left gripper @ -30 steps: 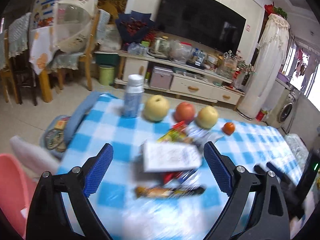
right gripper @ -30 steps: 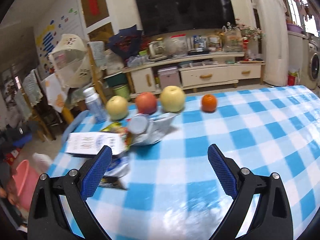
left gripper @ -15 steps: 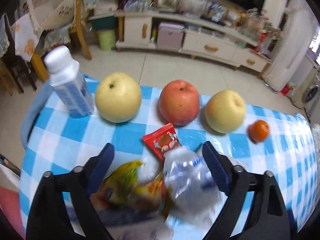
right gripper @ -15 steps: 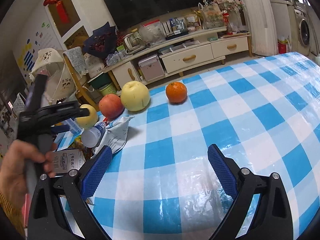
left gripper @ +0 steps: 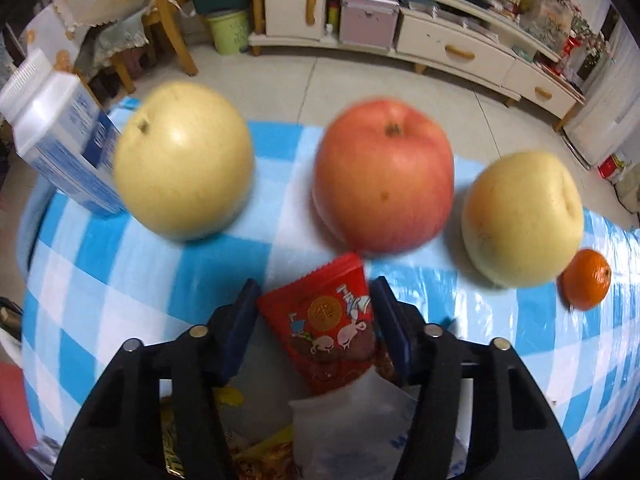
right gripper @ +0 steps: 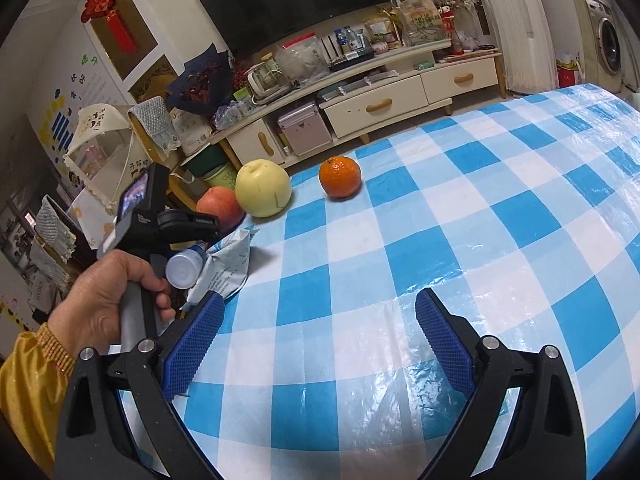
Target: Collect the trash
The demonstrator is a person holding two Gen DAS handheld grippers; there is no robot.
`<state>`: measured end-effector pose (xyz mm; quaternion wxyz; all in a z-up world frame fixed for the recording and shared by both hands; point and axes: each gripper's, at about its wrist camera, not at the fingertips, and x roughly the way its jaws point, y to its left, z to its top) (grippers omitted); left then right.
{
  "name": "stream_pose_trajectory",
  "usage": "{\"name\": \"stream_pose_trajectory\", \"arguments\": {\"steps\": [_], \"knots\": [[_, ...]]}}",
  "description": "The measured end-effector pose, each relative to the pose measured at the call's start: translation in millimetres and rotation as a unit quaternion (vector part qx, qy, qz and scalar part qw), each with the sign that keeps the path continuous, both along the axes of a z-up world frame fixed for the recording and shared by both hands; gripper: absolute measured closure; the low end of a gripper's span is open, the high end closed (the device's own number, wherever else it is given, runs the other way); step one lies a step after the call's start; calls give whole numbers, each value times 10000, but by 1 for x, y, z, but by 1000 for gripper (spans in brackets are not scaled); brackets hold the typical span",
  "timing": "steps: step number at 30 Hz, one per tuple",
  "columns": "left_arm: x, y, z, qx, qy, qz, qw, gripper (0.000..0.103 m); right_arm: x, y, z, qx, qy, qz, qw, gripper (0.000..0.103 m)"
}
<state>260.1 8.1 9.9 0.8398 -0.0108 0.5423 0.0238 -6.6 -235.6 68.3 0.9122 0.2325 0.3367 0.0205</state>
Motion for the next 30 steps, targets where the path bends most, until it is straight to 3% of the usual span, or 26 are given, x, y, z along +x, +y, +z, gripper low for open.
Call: {"name": "stream_pose_trajectory", "arguments": {"steps": [8, 22, 27, 30], "knots": [[-34, -21, 0, -35, 0, -655, 9978, 48, -2, -5, 4, 15, -49, -65, 10000, 8], [-166, -54, 5, -414, -10, -1676, 9850, 48, -2, 5, -8, -27, 389, 384, 9985, 8], [-201, -37, 39, -438, -572, -1660, 9835, 48, -8, 17, -9, -189, 452, 595, 9970, 8], [-218, -6, 66, -344, -984, -1353, 9853, 37, -12, 27, -6, -375, 391, 745, 9957, 8]]}}
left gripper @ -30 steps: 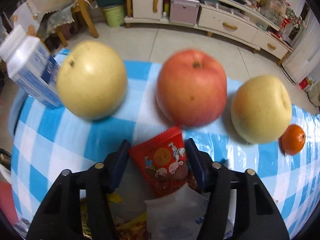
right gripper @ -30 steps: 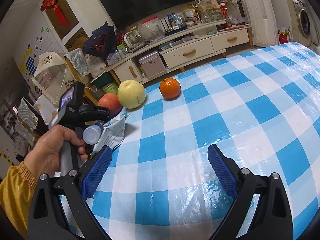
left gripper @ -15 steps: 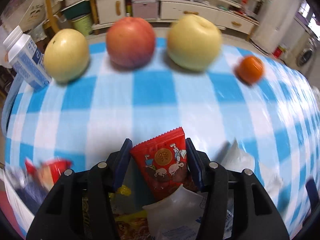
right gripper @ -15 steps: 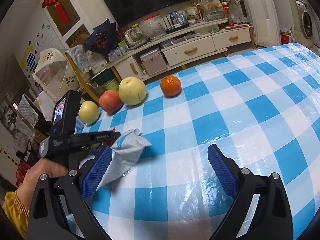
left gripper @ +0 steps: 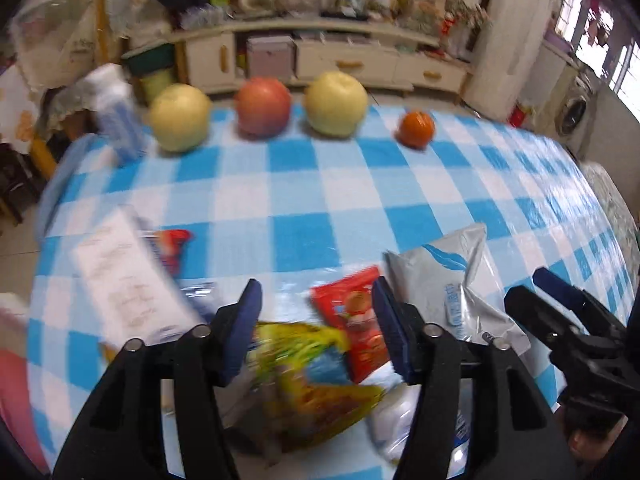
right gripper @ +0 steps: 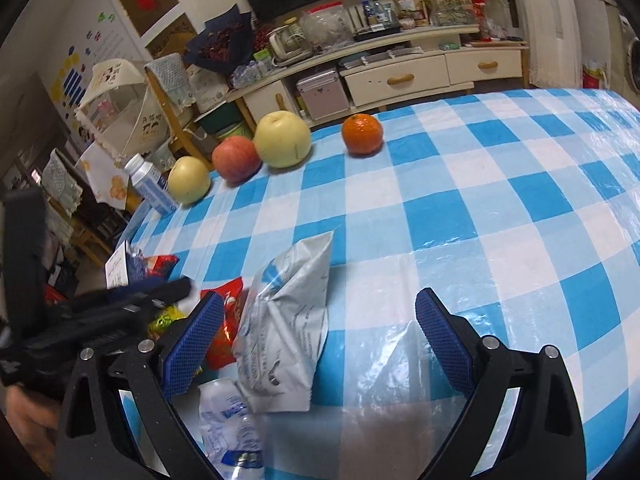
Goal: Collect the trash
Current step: 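Grasp the white milk carton with the left gripper while the right grasps the silver bag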
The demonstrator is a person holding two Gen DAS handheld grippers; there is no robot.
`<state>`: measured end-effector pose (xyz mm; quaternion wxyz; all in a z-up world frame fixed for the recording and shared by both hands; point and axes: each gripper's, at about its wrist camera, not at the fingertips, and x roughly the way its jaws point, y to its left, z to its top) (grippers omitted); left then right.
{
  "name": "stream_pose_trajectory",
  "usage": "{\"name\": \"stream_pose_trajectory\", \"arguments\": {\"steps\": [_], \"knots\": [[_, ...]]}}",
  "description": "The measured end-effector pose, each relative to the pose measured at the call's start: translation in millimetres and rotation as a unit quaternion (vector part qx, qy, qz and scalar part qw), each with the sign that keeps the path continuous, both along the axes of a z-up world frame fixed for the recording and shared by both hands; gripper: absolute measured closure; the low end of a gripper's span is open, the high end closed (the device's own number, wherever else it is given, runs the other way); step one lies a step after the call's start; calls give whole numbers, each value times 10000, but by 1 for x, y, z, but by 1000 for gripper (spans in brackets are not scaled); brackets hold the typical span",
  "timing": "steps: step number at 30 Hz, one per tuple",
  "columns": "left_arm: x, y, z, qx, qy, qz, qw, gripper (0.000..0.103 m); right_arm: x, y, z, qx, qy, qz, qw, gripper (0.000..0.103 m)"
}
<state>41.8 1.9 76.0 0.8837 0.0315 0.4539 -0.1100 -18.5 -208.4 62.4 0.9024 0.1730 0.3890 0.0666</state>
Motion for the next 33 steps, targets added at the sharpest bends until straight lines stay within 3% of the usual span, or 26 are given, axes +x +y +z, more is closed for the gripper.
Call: {"name": "stream_pose_trajectory", "arguments": {"steps": [2, 4, 8, 12, 17, 19, 23, 30, 33], "knots": [[-10, 25, 17, 127, -384, 310, 9987, 32, -1, 9, 2, -104, -59, 130, 9998, 8], [-9, 47, 24, 164, -472, 606, 9969, 29, -3, 18, 4, -207, -129, 272, 9993, 8], [3, 83, 18, -86, -258, 1168, 9928, 29, -6, 36, 8, -425, -279, 507, 9974, 8], [18, 82, -3, -226, -47, 1419, 9896, 29, -5, 49, 7, -776, -301, 620, 9946, 8], [28, 77, -21, -120, 57, 1615, 9868, 29, 7, 40, -6, -736, 17, 450, 9963, 8], [30, 78, -25, -143, 71, 1621, 9866, 39, 14, 30, -14, -494, 216, 348, 9979, 8], [29, 76, -25, -160, 35, 1498, 9886, 44, 26, 14, -29, 3, 526, 203, 9984, 8], [22, 81, -23, -306, 26, 1371, 9901, 47, 35, 24, -38, 174, 574, 334, 9976, 8], [16, 86, -21, -400, 15, 1345, 9901, 48, 37, 30, -42, 68, 598, 360, 9975, 29]]}}
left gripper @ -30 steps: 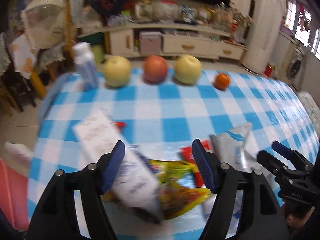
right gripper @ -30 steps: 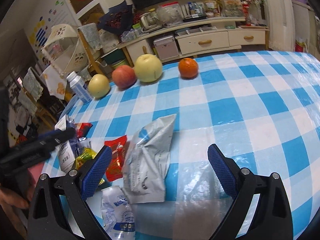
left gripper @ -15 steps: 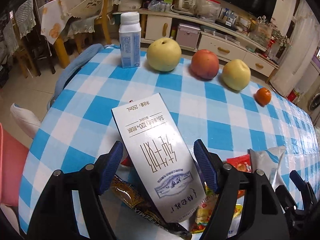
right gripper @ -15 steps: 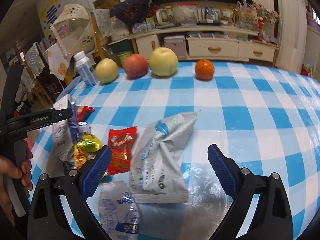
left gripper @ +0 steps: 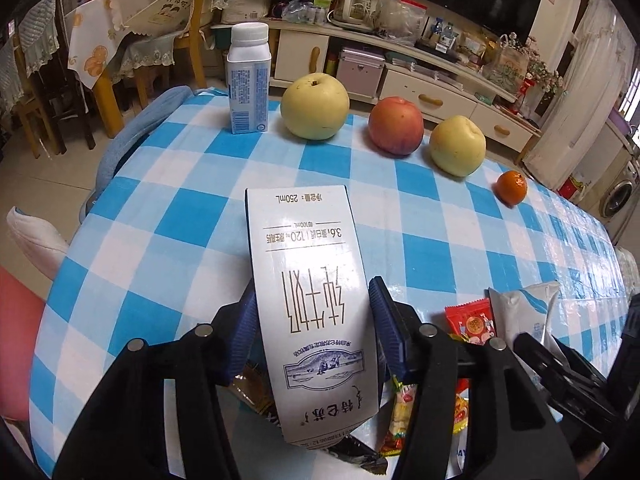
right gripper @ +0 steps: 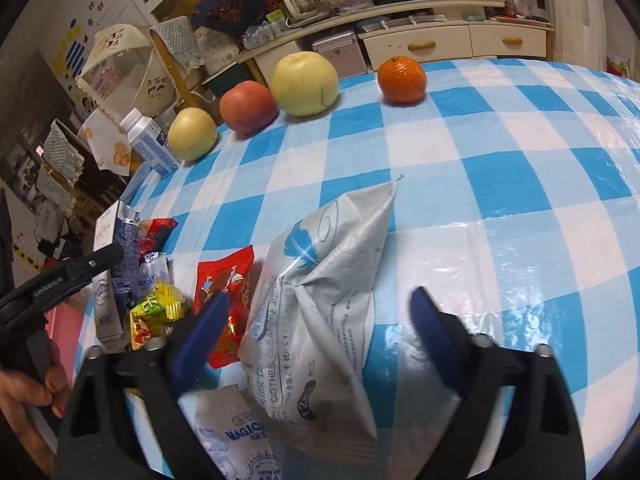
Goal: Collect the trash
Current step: 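Grasp the white milk carton with the left gripper while the right grasps the silver bag, then carry the carton and silver bag to the pink bucket and open both grippers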
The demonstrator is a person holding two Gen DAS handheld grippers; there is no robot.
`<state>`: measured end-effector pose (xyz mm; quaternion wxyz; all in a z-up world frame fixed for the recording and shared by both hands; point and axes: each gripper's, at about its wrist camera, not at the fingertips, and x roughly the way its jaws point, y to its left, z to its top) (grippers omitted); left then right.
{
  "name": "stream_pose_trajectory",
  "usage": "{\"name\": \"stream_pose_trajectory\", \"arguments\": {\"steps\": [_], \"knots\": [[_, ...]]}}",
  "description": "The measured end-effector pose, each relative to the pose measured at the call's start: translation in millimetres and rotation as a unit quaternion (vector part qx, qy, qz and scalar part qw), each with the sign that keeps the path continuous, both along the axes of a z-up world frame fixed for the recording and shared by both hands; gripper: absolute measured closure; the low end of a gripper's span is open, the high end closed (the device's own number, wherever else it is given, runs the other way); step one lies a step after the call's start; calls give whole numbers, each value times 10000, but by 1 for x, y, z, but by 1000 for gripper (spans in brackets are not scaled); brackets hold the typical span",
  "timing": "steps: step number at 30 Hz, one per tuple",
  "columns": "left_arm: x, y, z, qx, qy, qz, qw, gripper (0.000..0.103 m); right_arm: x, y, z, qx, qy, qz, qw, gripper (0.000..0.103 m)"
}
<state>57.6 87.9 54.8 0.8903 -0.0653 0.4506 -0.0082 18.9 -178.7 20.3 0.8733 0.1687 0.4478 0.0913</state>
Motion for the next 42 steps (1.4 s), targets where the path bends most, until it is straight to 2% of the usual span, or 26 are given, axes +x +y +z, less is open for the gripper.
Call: {"name": "stream_pose_trajectory", "arguments": {"steps": [1, 2, 9, 13, 19, 28, 32, 35, 42], "knots": [[-4, 2, 2, -56, -35, -27, 10000, 48, -1, 1, 1, -56, -57, -8, 10000, 31], [-6, 4, 4, -87, -55, -37, 9999, 48, 0, 2, 1, -18, -76, 25, 10000, 38], [-34, 24, 22, -501, -309, -108, 9982, 48, -5, 3, 3, -72, -254, -5, 9997, 47], [-51, 39, 28, -744, -421, -112, 9963, 48, -14, 0, 15, -29, -599, -30, 9982, 52], [-73, 68, 31, -992, -548, -47, 9935, 48, -27, -3, 31, 79, -940, -111, 9955, 53], [-96, 115, 45, -928, -964, 88, 9910, 48, -50, 6, 67, 83, -1482, -194, 9887, 53], [-99, 140, 48, -912, -1057, 226, 9899, 48, -59, 22, 81, 384, -1600, -57, 9864, 53], [-102, 160, 49, -909, -1107, 329, 9891, 48, -66, 49, 93, 419, -1717, 165, 9841, 53], [-113, 214, 52, -970, -1213, 744, 9850, 48, -76, 145, 113, 571, -1759, 1036, 9773, 53]]}}
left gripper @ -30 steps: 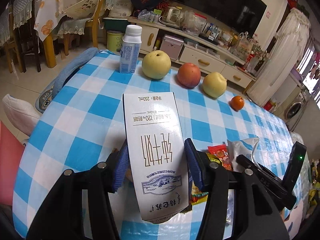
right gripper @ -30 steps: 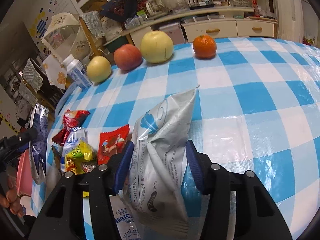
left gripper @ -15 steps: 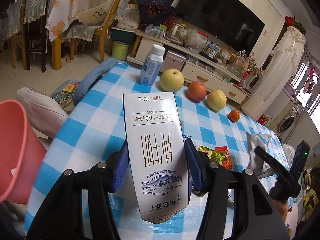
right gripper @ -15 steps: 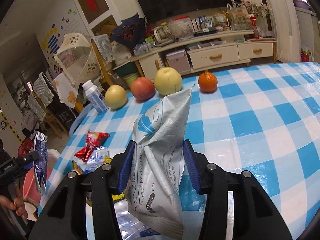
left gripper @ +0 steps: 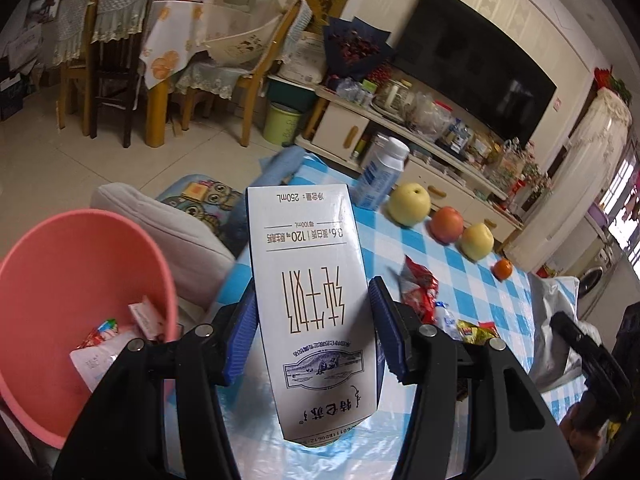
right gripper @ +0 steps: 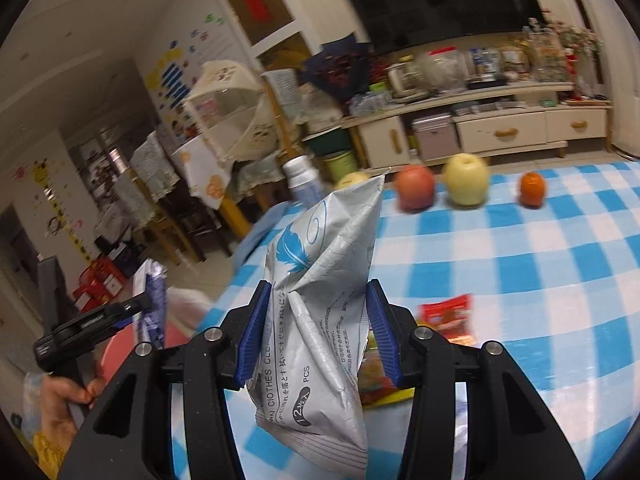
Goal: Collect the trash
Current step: 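Carry the carton and silver bag to the pink bucket and open both grippers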
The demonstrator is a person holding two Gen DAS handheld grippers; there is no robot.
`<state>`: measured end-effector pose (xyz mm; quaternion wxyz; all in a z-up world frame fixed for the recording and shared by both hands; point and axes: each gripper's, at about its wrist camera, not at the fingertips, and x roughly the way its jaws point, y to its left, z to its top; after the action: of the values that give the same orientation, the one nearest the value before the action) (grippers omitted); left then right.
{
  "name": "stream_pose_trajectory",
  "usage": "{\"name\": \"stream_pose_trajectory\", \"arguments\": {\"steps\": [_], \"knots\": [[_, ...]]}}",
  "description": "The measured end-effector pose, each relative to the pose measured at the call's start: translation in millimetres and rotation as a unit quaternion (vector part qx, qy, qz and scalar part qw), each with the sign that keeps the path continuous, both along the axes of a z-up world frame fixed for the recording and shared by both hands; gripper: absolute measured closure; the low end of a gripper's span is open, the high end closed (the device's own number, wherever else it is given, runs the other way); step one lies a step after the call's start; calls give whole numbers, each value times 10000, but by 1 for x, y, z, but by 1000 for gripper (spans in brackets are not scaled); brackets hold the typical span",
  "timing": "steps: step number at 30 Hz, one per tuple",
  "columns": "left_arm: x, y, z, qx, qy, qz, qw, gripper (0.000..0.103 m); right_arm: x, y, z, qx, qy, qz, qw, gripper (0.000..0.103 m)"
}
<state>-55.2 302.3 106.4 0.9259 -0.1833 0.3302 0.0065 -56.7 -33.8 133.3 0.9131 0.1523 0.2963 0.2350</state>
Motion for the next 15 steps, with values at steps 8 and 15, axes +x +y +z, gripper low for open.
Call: {"name": "stream_pose_trajectory", "arguments": {"steps": [8, 15], "knots": [[-20, 64, 6, 100, -64, 617, 9980, 48, -6, 130, 16, 81, 16, 1044, 9945, 53], [-38, 128, 2, -257, -118, 1174, 9927, 47, -4, 233, 29, 169, 38, 1718, 9850, 53]]}}
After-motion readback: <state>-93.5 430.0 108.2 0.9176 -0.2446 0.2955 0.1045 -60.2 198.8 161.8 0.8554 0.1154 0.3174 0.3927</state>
